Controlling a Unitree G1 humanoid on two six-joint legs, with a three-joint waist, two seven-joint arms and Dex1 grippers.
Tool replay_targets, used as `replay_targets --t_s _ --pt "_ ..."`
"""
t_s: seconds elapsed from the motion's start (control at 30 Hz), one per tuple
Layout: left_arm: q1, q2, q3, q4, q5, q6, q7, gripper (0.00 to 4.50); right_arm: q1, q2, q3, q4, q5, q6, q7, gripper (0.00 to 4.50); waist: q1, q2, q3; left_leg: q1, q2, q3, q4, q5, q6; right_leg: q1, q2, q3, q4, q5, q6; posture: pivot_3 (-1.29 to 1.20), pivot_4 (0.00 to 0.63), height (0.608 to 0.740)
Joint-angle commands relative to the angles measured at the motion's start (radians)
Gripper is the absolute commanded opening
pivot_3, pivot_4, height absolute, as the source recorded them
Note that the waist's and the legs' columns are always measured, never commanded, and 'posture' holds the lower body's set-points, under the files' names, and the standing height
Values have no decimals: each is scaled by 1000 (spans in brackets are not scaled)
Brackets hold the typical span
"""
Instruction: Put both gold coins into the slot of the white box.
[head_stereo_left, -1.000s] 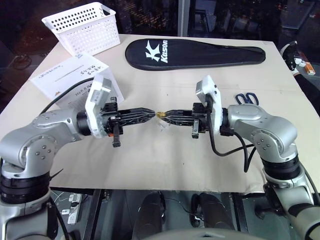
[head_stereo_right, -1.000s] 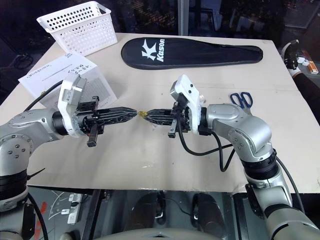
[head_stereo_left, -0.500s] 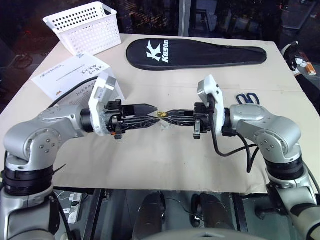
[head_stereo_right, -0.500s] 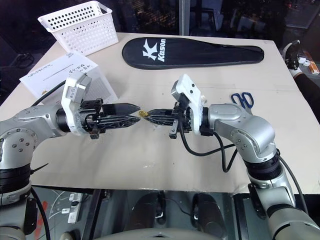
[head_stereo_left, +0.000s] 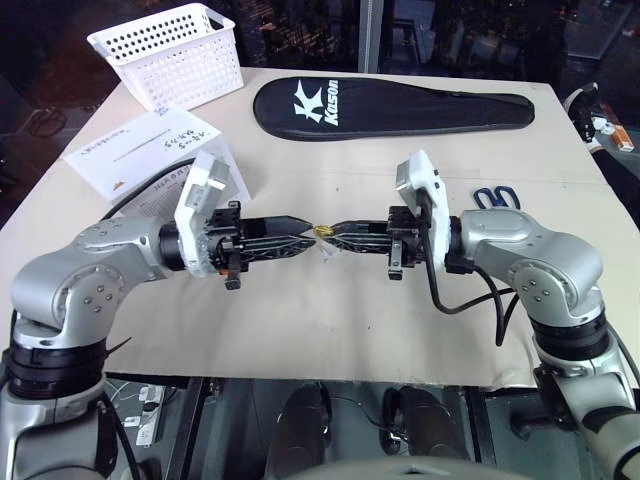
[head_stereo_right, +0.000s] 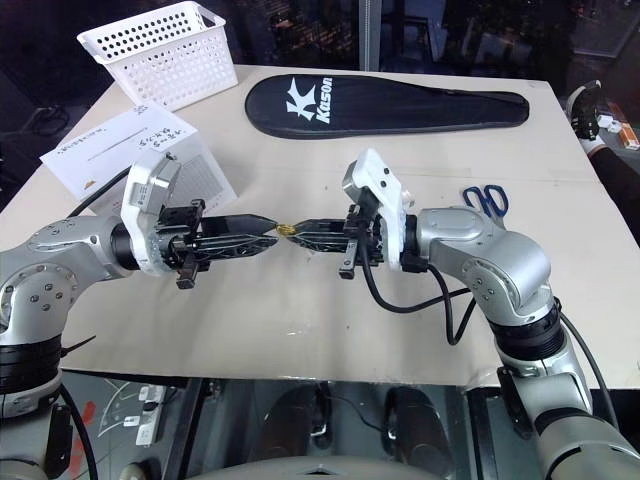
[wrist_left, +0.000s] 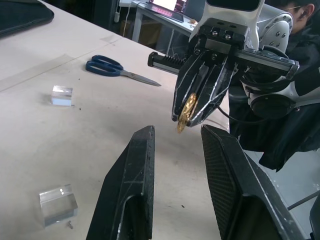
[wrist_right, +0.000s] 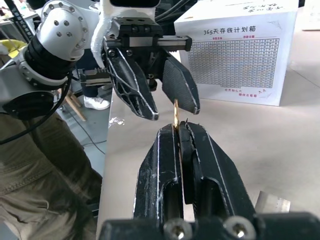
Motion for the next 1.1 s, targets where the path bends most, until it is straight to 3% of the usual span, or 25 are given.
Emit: replay_targets --t_s 0.03,0.77,0.83,0.87,1.1 --pt "-18 2 19 -12 -20 -7 -1 678 -18 -6 -8 -42 18 -21 10 0 0 0 0 0 0 0 0 0 0 0 0 0 0 0 0 0 150 740" --pt "-41 -22 -7 -22 -21 -6 -2 678 -36 8 8 -41 26 -20 13 0 0 0 0 0 0 0 0 0 0 0 0 0 0 0 0 0 150 740" --pt "-41 -24 -10 -20 -20 -9 -7 123 -37 11 10 -39 27 -19 14 0 0 0 0 0 0 0 0 0 0 0 0 0 0 0 0 0 150 740" --pt "-41 -24 -11 -19 -20 -10 -8 58 -37 12 11 -39 28 -19 15 0 0 0 0 0 0 0 0 0 0 0 0 0 0 0 0 0 150 740" --pt "-45 -33 -14 -15 -17 -15 -13 58 -38 16 10 -37 39 -12 19 0 0 0 0 0 0 0 0 0 0 0 0 0 0 0 0 0 150 740"
